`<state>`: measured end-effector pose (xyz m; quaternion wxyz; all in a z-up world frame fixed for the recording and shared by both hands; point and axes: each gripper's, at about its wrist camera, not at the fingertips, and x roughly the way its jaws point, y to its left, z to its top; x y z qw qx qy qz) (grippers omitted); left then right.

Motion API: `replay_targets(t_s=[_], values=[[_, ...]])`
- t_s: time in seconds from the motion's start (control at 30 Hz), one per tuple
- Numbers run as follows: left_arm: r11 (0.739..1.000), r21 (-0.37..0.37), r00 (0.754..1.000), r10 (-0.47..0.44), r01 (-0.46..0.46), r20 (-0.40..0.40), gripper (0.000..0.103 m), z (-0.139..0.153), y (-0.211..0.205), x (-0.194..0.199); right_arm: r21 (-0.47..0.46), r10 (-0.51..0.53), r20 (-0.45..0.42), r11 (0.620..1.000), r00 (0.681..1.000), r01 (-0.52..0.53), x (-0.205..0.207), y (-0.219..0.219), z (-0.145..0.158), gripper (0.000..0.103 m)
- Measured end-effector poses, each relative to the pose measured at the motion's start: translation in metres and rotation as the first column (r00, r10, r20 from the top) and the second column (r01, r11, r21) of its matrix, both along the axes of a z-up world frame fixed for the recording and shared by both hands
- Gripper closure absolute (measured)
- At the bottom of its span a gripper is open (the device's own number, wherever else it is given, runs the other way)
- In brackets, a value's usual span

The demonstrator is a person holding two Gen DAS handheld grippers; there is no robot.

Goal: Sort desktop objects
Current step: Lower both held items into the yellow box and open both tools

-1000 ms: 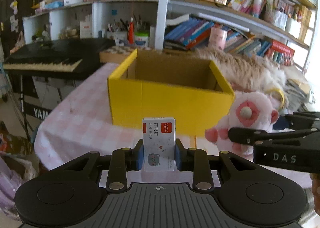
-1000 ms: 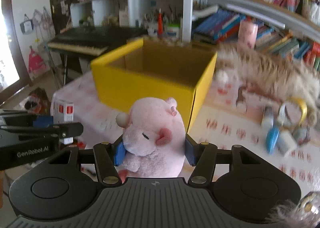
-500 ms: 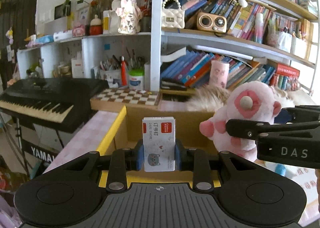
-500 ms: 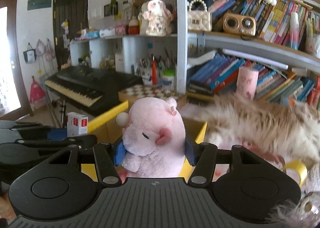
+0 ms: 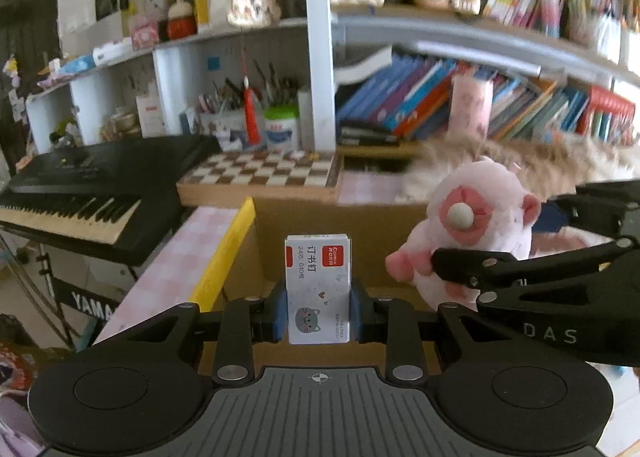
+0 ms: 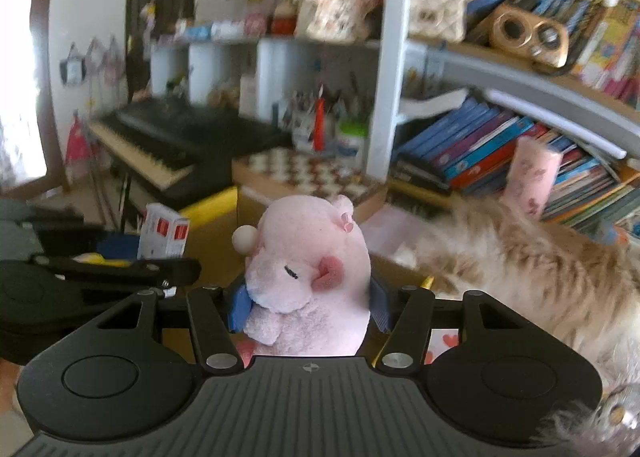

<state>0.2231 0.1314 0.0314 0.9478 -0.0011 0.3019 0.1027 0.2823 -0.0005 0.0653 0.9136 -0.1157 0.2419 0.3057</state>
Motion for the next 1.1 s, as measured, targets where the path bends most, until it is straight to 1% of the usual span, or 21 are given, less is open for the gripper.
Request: replay_targets(t_s=[0.17,0.27,0.43,0.5,0.57,0.73,0.83,0.9,0.93,1.0,1.07,1.1], values=[[0.999,0.034,0.998,0.0,0.002,-0.065,0.074,-0.017,0.002,0.013,-0.084,0.039,-0.057,0.995,0.998,-0.043,0.02,0.013,-0.024,0.049],[0.999,0.052,0.994,-0.004,0.009,-0.106,0.074,-0.025,0.003,0.019,-0.143,0.078,-0.077,0.986,0.994,-0.089,0.028,0.02,-0.035,0.049],[0.997,0.073,0.985,-0.007,0.02,-0.175,0.074,-0.038,0.003,0.028,-0.242,0.154,-0.124,0.953,0.98,-0.181,0.035,0.035,-0.052,0.049],[0.997,0.066,0.979,-0.012,0.026,-0.203,0.074,-0.043,0.006,0.03,-0.268,0.188,-0.126,0.939,0.974,-0.216,0.035,0.039,-0.052,0.049],[0.997,0.067,0.974,-0.017,0.032,-0.224,0.074,-0.047,0.006,0.031,-0.29,0.21,-0.151,0.925,0.966,-0.246,0.038,0.043,-0.053,0.049],[0.997,0.063,0.974,-0.022,0.037,-0.226,0.074,-0.048,0.006,0.031,-0.331,0.258,-0.221,0.887,0.94,-0.321,0.042,0.05,-0.055,0.049],[0.997,0.07,0.975,-0.022,0.038,-0.222,0.074,-0.048,0.006,0.03,-0.353,0.269,-0.242,0.871,0.932,-0.343,0.042,0.054,-0.056,0.048],[0.996,0.08,0.979,-0.009,0.026,-0.205,0.07,-0.047,0.007,0.029,-0.362,0.27,-0.241,0.866,0.932,-0.345,0.042,0.055,-0.056,0.048],[0.996,0.085,0.983,0.006,0.01,-0.182,0.069,-0.045,0.007,0.026,-0.362,0.27,-0.236,0.867,0.934,-0.342,0.041,0.054,-0.056,0.047],[0.996,0.087,0.988,0.038,-0.025,-0.148,0.06,-0.042,0.01,0.021,-0.344,0.265,-0.217,0.88,0.94,-0.328,0.041,0.052,-0.053,0.042],[0.996,0.071,0.992,0.06,-0.053,-0.111,0.054,-0.036,0.015,0.016,-0.316,0.25,-0.179,0.902,0.952,-0.296,0.039,0.048,-0.05,0.033],[0.997,0.055,0.994,0.056,-0.051,-0.094,0.05,-0.033,0.016,0.013,-0.301,0.24,-0.17,0.911,0.956,-0.282,0.039,0.046,-0.049,0.031]])
